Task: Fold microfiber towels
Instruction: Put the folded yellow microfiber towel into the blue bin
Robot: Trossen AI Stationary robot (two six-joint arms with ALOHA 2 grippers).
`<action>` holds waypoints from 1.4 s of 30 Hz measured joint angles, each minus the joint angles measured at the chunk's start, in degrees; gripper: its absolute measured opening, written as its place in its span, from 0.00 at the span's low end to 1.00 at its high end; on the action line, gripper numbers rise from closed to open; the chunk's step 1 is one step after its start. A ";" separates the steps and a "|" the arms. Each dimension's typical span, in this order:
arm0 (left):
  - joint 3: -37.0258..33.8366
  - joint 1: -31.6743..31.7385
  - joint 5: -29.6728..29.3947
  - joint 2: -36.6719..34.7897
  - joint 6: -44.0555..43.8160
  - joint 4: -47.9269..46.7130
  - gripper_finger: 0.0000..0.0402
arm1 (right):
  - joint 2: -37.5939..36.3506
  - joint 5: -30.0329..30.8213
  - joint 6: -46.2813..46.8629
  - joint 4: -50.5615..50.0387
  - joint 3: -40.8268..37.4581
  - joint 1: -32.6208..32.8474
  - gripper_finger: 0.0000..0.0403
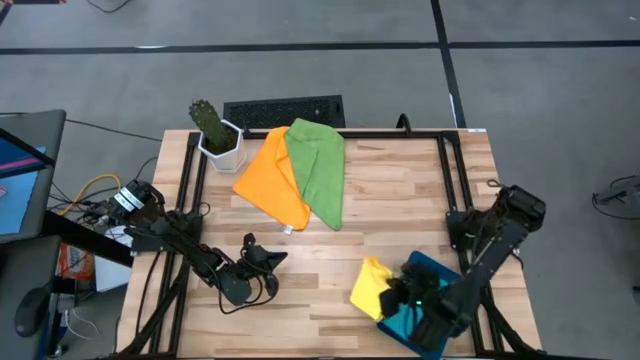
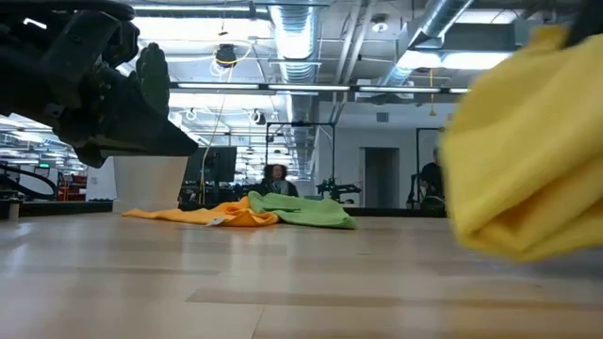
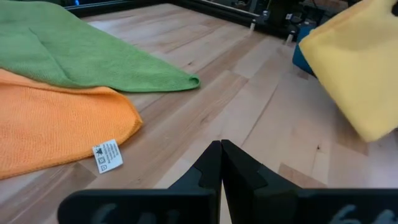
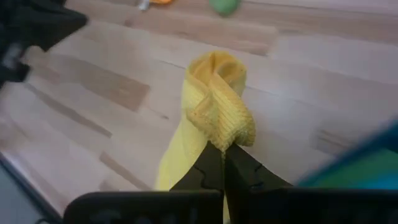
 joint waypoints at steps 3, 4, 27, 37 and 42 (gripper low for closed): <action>0.00 0.00 0.02 0.00 -0.07 0.03 0.00 | -1.40 -1.94 4.87 -5.45 0.09 3.05 0.04; 0.00 0.00 0.02 0.00 -0.07 0.07 0.00 | -1.70 -2.84 6.03 -6.55 0.13 3.97 0.04; 0.00 1.86 3.04 0.04 -1.53 2.70 0.00 | -1.50 -26.78 11.47 -12.55 -0.04 12.67 0.10; 0.00 1.84 3.10 0.04 -1.49 2.72 0.00 | -1.50 -35.39 6.51 -18.52 -0.08 10.84 0.38; 0.00 1.81 3.16 0.04 -1.47 2.72 0.00 | -1.50 -37.21 8.18 -22.77 -0.07 11.78 0.46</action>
